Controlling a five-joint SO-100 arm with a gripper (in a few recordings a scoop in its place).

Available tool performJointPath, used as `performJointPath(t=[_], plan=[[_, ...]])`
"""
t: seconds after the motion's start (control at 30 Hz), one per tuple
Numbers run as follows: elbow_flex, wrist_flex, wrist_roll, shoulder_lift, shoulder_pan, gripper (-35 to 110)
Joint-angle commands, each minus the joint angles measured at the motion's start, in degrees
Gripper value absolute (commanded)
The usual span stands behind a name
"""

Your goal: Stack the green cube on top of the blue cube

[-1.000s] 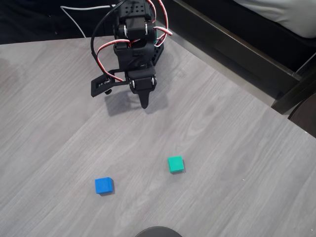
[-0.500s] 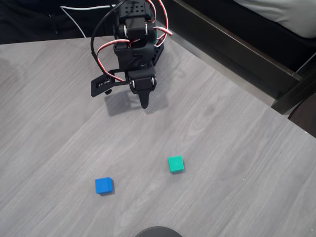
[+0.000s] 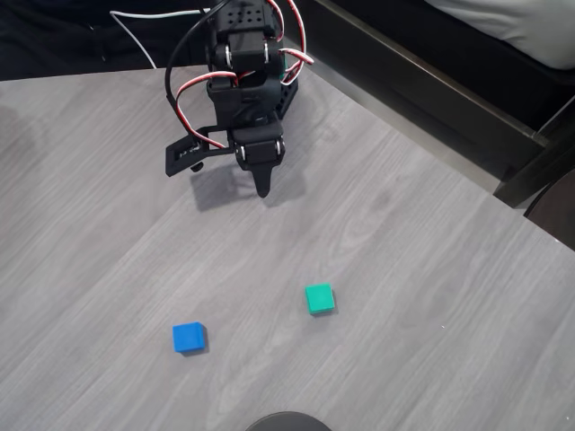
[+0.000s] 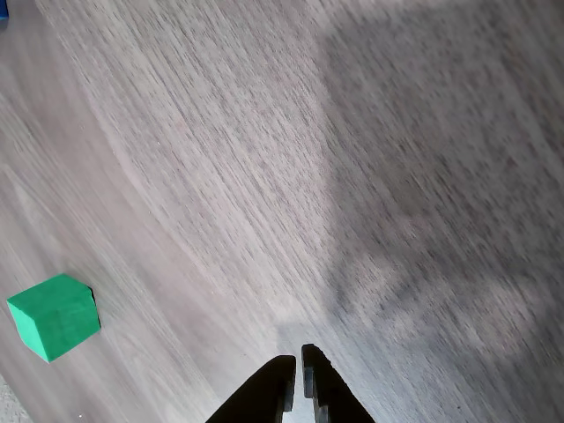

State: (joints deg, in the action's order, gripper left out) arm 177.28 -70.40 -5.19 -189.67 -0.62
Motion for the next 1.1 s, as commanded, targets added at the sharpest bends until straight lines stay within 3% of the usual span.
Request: performJointPath(t=[0.0, 0.87, 1.07], plan=[[0.2, 0.0, 0.1, -1.5, 0.0, 0], [-0.2, 1.4, -1.9, -1.5, 1.3, 0], [-16.3, 3.0, -2.8, 4.6, -0.4, 0]])
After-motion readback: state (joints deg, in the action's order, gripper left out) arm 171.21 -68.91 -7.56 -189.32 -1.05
